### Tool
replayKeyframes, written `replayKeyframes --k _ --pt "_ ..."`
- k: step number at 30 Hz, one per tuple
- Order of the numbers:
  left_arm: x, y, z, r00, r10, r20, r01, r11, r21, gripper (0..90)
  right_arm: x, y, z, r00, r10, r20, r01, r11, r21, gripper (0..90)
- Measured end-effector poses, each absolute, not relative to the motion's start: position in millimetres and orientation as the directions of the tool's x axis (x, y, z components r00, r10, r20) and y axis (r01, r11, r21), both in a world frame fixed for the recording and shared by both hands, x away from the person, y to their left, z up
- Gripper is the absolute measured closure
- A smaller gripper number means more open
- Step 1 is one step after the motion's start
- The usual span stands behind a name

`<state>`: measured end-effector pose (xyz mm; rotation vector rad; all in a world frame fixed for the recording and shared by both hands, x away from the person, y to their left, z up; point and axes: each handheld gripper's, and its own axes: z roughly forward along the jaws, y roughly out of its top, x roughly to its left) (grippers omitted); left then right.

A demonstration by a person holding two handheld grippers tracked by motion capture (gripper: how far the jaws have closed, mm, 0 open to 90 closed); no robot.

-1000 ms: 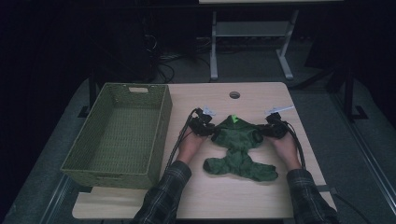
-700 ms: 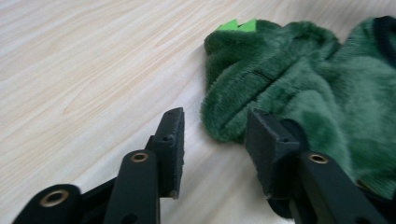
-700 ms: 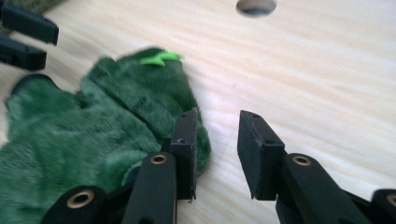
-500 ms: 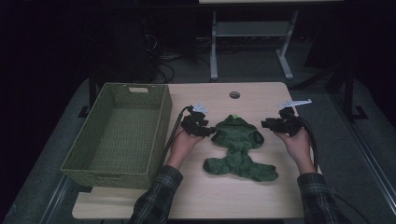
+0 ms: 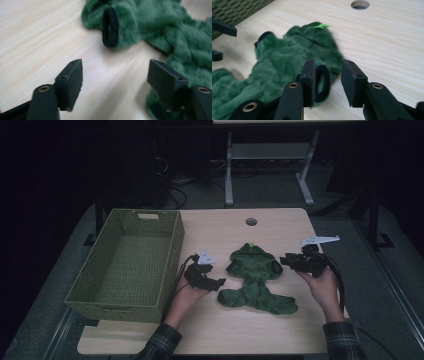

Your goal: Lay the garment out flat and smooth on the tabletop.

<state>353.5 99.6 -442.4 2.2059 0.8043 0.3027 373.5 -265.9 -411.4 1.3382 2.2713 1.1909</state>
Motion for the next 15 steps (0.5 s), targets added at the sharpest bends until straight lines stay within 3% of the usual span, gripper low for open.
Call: replayKeyframes --k 4,15 --pt "338.2 107.0 -445.4 0.772 0.632 -0.066 0.473 -0.502 0.724 24.3 362.6 -257.6 -412.0 -0.565 0.805 0.178 0.6 0.253 0.758 64.0" --pt "297.3 117.8 -455.6 0.785 0.618 -0.043 0.454 -0.527 0.718 13.9 340.7 -230.7 -415.3 -0.627 0.76 0.171 0.577 0.307 0.757 64.7"
